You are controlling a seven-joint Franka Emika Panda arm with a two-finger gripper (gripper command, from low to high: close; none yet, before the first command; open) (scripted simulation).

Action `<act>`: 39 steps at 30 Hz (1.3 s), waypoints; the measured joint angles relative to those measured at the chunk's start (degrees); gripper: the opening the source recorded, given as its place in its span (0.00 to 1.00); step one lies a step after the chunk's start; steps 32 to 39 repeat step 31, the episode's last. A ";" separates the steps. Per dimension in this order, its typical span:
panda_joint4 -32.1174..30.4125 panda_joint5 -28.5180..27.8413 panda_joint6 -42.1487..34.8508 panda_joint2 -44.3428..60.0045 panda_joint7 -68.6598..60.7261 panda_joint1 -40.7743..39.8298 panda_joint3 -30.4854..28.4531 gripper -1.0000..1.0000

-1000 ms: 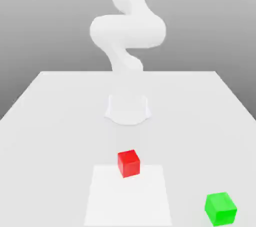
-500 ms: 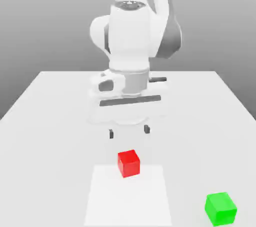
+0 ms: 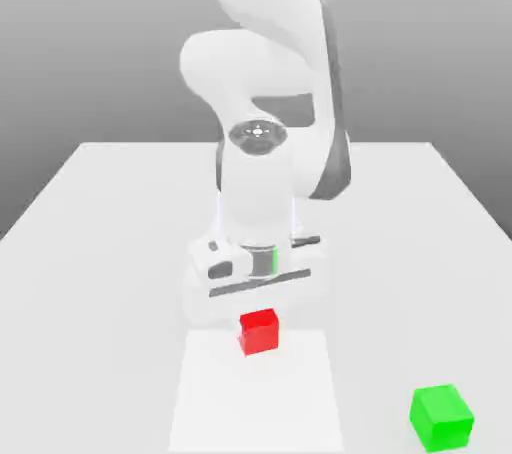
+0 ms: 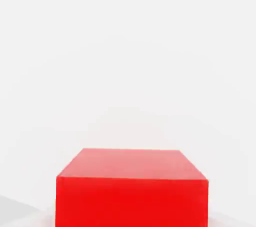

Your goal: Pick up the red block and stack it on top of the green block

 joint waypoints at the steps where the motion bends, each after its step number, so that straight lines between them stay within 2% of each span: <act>1: -0.26 -0.44 -1.62 -1.88 0.30 -0.32 0.19 0.00; 6: -1.70 -1.43 -10.31 -11.99 0.93 -0.79 0.33 0.00; 8: 0.61 -0.88 -12.85 -12.17 1.71 0.31 1.33 0.00; 14: 12.47 -0.53 -18.81 -6.14 6.88 7.00 4.88 0.00; 23: 31.04 -3.08 -27.15 4.02 17.02 14.66 8.56 0.00; 27: 33.21 -5.11 -21.93 11.42 19.31 16.22 7.88 0.00; 28: 33.35 -5.55 -20.42 13.09 19.65 16.48 7.60 1.00; 39: 33.35 -5.54 -20.42 13.09 19.64 16.48 7.60 1.00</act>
